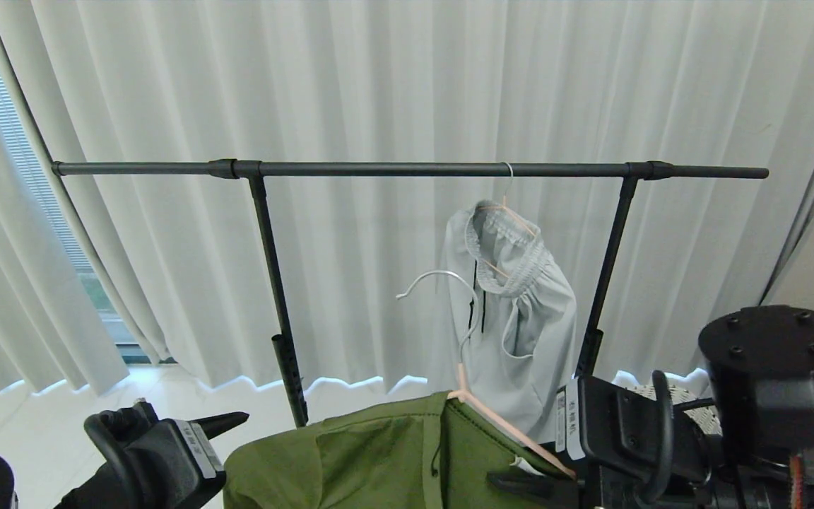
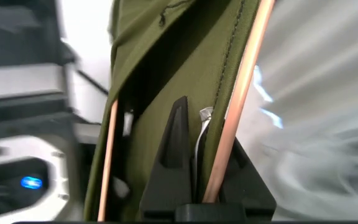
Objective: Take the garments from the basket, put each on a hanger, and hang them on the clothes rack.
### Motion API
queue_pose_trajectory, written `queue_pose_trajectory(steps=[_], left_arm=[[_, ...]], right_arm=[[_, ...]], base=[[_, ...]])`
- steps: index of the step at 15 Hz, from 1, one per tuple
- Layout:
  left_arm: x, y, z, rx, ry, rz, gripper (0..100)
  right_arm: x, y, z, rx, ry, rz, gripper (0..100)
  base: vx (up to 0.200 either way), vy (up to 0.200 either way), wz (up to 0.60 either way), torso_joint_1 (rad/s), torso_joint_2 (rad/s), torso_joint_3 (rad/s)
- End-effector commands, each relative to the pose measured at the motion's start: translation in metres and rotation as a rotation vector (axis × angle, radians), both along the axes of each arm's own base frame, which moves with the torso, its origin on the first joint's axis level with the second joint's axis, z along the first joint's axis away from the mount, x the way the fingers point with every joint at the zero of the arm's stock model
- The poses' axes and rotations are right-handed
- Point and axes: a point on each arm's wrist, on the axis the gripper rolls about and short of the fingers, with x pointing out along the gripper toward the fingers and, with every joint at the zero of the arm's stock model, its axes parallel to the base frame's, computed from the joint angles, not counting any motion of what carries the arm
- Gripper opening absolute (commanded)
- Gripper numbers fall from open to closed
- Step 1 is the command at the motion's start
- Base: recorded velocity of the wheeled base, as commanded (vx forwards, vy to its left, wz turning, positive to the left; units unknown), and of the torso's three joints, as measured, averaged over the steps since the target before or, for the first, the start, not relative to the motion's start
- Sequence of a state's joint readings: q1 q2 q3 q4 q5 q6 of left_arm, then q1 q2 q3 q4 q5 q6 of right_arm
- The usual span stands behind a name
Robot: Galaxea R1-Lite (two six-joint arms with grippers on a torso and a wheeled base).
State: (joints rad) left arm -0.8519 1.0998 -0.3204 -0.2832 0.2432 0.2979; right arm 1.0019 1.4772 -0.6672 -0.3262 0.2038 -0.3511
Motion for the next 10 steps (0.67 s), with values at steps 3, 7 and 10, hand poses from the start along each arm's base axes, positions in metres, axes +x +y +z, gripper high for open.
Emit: queue_pose_trajectory(steps=[3,7,10], left_arm=[[0.001,0.022,-0.016,0.013,0.04,0.134,100],[0.021,0.032,-0.026,-0.005,0.156,0.248,100],[0.031,0.027,-0.025,-0.029,0.196,0.205,100]], right_arm=[[0.012,-0.032,0.018,0.028,-0.129,-0.084,0],[0.002,-0.045,0.027,0.03,-0.194,-0.055,0],[-0.005,-0.047,0.03,0.039,-0.223,-0.019,0]], base=[[0.0,0.0,0.0,0.0,0.0,0.0],[0.0,0.0,0.0,0.0,0.0,0.0],[0.0,0.0,0.0,0.0,0.0,0.0]])
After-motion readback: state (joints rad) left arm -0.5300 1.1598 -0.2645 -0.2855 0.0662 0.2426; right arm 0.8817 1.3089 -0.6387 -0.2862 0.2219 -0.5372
